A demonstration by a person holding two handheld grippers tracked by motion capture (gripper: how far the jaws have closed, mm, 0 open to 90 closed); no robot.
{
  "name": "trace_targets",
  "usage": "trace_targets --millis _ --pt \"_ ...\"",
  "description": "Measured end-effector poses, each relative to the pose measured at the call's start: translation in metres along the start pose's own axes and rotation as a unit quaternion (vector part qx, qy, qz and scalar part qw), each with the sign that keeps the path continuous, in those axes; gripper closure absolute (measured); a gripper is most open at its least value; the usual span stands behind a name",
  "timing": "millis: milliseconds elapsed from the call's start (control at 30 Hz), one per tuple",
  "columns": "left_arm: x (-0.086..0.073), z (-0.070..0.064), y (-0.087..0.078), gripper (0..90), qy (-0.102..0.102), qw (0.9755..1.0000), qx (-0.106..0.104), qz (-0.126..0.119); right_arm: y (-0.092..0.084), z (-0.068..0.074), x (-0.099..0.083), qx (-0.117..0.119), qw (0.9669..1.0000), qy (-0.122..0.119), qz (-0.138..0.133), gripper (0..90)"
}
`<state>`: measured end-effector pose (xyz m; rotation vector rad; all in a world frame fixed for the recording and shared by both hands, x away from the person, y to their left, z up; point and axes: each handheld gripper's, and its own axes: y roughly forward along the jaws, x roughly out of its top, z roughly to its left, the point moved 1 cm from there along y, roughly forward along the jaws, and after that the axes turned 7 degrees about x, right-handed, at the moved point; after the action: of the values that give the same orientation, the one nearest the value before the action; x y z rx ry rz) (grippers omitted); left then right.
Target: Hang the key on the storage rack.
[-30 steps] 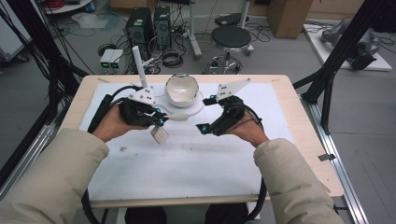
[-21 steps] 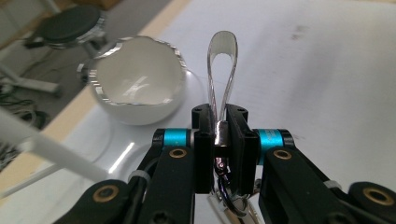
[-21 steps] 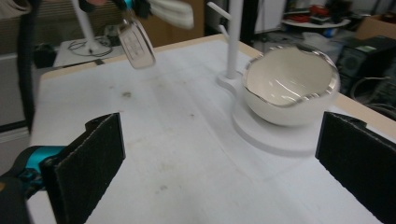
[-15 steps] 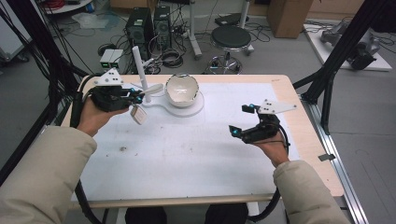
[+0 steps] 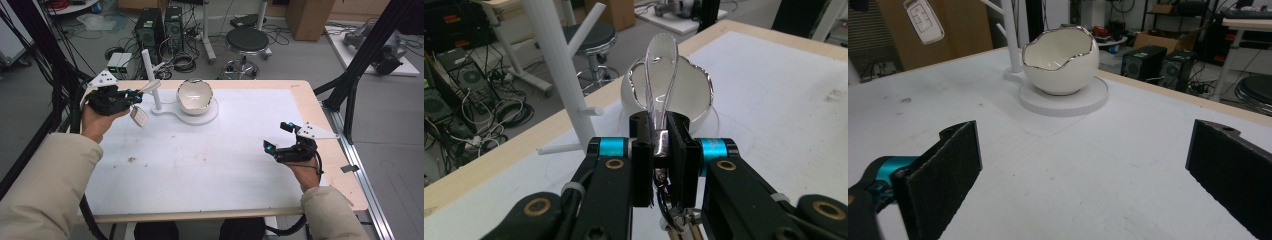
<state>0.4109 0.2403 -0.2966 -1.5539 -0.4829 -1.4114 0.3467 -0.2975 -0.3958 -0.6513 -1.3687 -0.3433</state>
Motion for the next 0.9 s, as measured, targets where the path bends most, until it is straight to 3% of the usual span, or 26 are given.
trace_targets --millis 333,533,667,900 --pt "-0.006 0.006 0.005 81.6 -0.01 0.9989 0.045 -0.009 -0.007 0.0 -0.017 -0.024 0.9996 -0.004 -0.012 0.5" --pt "-0.023 0.009 0.01 81.6 -0.022 0.9977 0.063 -0.007 -0.011 -0.001 -0.025 -0.017 0.9994 0.006 -0.03 0.5" --pt "-0.029 0.011 0.011 81.6 -0.031 0.9972 0.068 -0.009 -0.012 0.002 -0.028 -0.013 0.9991 -0.001 -0.041 0.5" --pt "-0.03 0.01 0.014 81.6 -0.029 0.9968 0.073 -0.015 -0.011 0.009 -0.039 -0.016 0.9986 -0.012 -0.05 0.5"
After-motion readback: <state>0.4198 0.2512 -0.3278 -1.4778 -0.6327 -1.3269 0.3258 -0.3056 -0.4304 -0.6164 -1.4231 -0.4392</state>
